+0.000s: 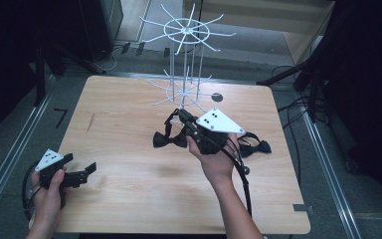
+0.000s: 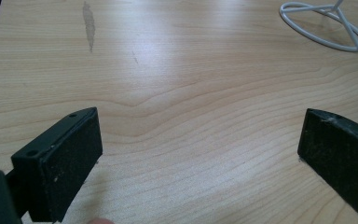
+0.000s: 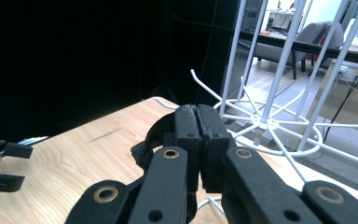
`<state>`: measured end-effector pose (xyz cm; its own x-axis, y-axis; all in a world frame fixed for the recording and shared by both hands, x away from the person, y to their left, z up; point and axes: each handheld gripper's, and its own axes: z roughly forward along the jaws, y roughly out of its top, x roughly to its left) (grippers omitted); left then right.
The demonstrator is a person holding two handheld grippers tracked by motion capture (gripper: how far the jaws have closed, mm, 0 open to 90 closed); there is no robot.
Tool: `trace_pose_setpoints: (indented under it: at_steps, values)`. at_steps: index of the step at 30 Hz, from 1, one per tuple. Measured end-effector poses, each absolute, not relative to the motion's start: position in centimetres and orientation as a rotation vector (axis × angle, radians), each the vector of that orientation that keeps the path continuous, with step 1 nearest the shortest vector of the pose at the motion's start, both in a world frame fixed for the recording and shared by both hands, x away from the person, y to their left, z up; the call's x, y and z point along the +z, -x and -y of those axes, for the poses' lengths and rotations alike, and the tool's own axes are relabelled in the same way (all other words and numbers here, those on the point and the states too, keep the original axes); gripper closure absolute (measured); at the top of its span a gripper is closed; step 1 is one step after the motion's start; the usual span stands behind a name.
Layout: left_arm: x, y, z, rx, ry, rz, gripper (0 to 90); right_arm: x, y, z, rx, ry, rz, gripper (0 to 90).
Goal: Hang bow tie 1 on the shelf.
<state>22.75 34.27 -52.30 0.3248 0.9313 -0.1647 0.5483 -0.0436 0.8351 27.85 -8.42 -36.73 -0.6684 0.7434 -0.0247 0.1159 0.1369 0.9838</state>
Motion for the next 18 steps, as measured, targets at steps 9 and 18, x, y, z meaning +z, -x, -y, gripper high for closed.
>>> trace_pose_setpoints:
  at_steps: [9, 18]
  values:
    - [-52.3, -22.7, -34.3, 0.550, -1.712, -1.340, 0.2, -36.9, -28.8, 8.5, 1.564, -0.850, -1.892, 89.8]
    - [-52.3, -22.8, -34.3, 0.551, -1.711, -1.340, 0.2, -37.3, -29.9, 8.4, 1.551, -0.891, -1.891, 89.8]
